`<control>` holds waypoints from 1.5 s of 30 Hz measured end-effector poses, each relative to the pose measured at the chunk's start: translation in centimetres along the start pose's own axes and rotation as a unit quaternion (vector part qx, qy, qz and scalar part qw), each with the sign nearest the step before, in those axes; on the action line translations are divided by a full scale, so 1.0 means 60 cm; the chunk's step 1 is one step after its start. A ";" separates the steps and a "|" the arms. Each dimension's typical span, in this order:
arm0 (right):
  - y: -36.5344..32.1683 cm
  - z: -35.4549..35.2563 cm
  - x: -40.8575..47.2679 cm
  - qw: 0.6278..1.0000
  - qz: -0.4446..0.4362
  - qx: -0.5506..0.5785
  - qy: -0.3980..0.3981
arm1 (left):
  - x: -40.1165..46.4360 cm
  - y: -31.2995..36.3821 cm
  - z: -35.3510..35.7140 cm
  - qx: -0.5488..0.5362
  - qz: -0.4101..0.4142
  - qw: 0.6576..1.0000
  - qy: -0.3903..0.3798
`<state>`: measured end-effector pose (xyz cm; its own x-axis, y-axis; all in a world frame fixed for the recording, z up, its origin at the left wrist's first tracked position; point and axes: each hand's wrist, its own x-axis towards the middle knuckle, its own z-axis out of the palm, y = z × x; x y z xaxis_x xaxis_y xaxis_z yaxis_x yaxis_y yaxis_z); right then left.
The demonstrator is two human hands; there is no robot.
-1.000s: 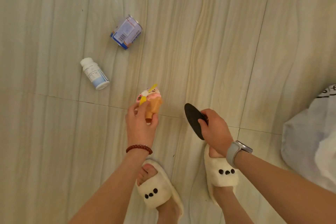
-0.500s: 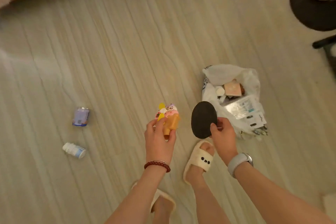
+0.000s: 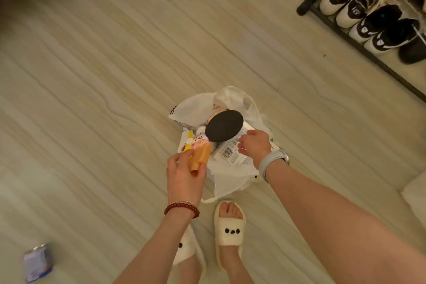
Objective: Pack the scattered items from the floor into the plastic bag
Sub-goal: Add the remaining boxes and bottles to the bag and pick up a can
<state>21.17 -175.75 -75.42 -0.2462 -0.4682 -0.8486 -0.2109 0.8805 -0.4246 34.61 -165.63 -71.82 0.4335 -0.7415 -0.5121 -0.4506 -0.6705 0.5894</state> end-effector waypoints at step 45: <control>0.025 0.284 -0.637 0.641 -0.493 -0.535 -0.244 | -0.327 -0.232 -0.572 0.023 -0.151 0.957 0.248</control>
<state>46.39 -155.23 -49.00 0.7763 -0.4493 -0.4421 -0.6288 -0.5031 -0.5929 59.20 -140.89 -48.55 0.8615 -0.4184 -0.2878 -0.2754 -0.8611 0.4275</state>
